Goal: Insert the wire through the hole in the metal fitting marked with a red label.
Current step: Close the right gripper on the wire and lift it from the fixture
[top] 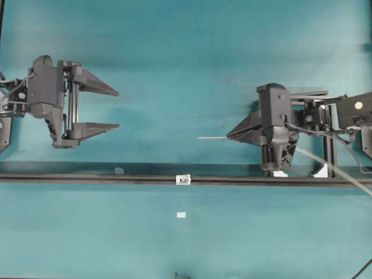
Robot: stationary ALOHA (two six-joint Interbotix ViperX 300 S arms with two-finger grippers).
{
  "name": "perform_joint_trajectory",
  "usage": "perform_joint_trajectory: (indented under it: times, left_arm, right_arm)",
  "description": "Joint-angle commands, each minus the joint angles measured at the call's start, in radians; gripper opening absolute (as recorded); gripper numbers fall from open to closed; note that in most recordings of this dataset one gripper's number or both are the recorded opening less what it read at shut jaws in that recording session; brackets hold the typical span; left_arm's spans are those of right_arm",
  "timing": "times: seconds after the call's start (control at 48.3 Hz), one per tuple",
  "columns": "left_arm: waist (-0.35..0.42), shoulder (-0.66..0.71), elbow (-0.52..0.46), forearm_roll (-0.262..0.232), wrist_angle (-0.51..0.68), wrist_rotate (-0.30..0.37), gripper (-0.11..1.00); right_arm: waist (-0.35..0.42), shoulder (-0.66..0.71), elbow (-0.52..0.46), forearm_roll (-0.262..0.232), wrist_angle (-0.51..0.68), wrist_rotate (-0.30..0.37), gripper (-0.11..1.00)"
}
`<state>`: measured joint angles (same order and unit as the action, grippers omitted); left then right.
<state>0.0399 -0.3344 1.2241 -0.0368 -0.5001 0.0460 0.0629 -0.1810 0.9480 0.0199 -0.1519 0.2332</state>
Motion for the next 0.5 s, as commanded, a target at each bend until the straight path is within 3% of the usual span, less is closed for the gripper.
perform_joint_trajectory:
  times: [0.0, 0.311, 0.476]
  left_arm:
    - [0.002, -0.017, -0.025, -0.003, -0.003, -0.002, 0.71]
    - [-0.009, -0.035, -0.032, -0.008, -0.003, -0.021, 0.74]
    - [-0.038, -0.034, -0.023, -0.008, -0.017, -0.055, 0.90]
  right_arm:
    - [-0.006, -0.038, -0.018, -0.008, 0.012, 0.002, 0.01]
    - [-0.005, -0.078, 0.032, -0.005, -0.029, 0.009, 0.01]
    - [0.012, -0.083, 0.081, 0.012, -0.155, 0.009, 0.01]
